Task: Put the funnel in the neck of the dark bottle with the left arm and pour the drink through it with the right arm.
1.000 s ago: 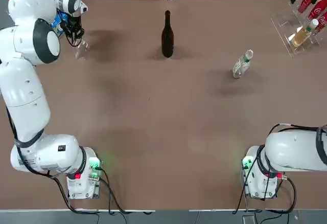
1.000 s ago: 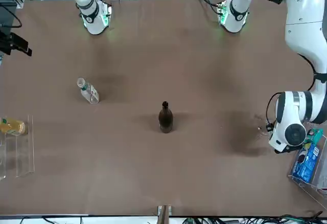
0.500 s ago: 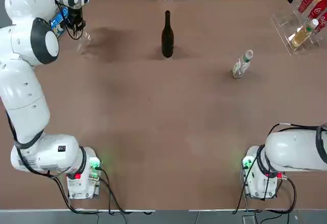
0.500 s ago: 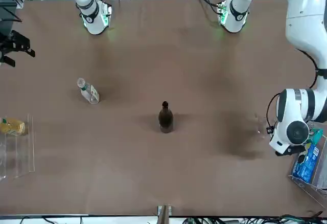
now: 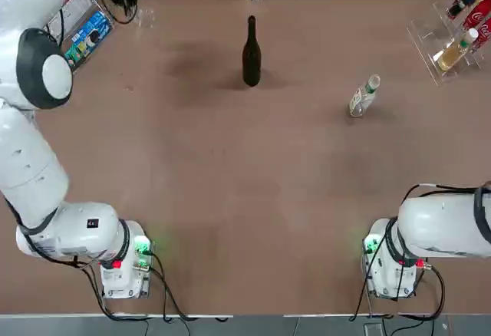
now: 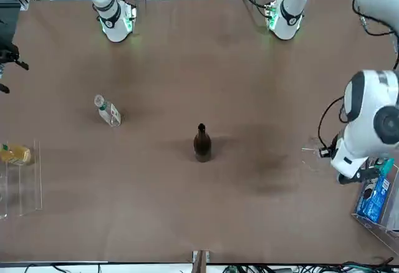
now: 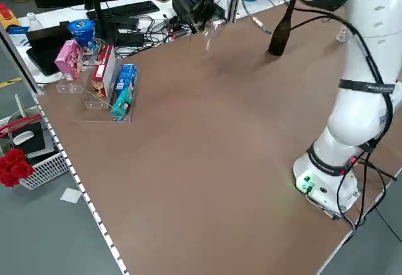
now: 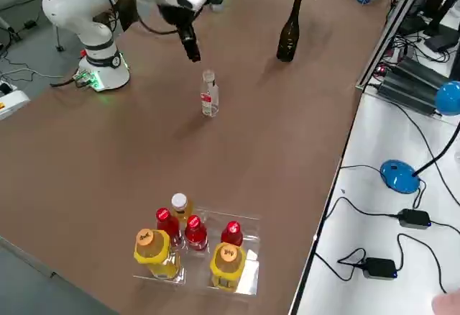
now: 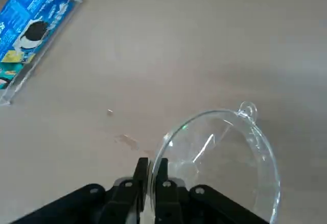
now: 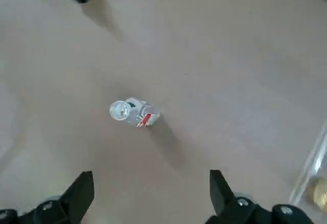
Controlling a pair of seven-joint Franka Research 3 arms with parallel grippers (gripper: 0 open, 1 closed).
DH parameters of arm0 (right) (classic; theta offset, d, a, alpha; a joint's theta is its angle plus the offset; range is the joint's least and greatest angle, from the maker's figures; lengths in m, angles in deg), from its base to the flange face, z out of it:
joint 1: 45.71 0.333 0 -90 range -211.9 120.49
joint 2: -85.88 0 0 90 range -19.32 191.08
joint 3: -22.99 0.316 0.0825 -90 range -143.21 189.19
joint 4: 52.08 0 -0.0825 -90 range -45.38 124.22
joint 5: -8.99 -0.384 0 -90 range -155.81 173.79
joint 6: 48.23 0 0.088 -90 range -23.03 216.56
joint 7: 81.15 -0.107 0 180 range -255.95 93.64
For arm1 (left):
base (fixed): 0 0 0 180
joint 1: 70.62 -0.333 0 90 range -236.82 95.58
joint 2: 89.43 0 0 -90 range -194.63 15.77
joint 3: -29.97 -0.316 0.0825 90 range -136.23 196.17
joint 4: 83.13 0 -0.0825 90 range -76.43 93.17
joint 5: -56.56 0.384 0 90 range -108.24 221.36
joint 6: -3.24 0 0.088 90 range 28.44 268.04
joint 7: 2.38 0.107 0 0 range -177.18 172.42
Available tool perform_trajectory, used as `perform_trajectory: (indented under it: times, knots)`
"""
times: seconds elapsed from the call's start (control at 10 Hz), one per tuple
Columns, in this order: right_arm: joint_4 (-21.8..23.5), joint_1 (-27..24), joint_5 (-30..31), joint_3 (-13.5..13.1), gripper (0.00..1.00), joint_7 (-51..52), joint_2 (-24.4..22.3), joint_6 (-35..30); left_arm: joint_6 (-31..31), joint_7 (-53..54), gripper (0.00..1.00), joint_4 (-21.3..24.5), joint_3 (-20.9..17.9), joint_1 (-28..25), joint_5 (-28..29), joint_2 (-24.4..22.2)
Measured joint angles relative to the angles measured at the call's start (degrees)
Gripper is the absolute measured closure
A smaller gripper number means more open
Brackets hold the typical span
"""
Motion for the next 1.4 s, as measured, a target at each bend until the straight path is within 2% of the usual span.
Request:
perform_trajectory:
  times: [0.2, 0.6, 1.0, 1.2, 1.4]
  knots:
    - [2.4, -0.7, -7.1, -3.4, 0.00, 18.6, 4.5, 0.6, -1.6, -1.3, 0.90, 0.3, 4.2, 0.0, -4.2, -5.4]
    - [3.1, -2.8, -17.3, -4.3, 0.00, 45.0, 17.0, -0.6, -1.3, -11.3, 0.90, 0.4, 16.0, 0.2, -5.1, -10.6]
    - [3.5, -5.6, -28.0, -4.3, 0.00, 69.2, 30.0, -6.2, 5.3, -22.5, 0.90, -0.1, 26.0, 1.2, -5.1, -10.2]
    - [3.5, -6.9, -30.0, -4.3, 0.00, 75.8, 36.3, -7.6, 10.5, -25.2, 0.90, -0.1, 27.7, 3.1, -5.1, -7.6]
    - [4.2, -7.4, -32.3, -4.3, 0.00, 80.4, 40.0, -9.5, 15.9, -26.9, 0.90, -0.1, 28.7, 4.2, -3.8, -4.5]
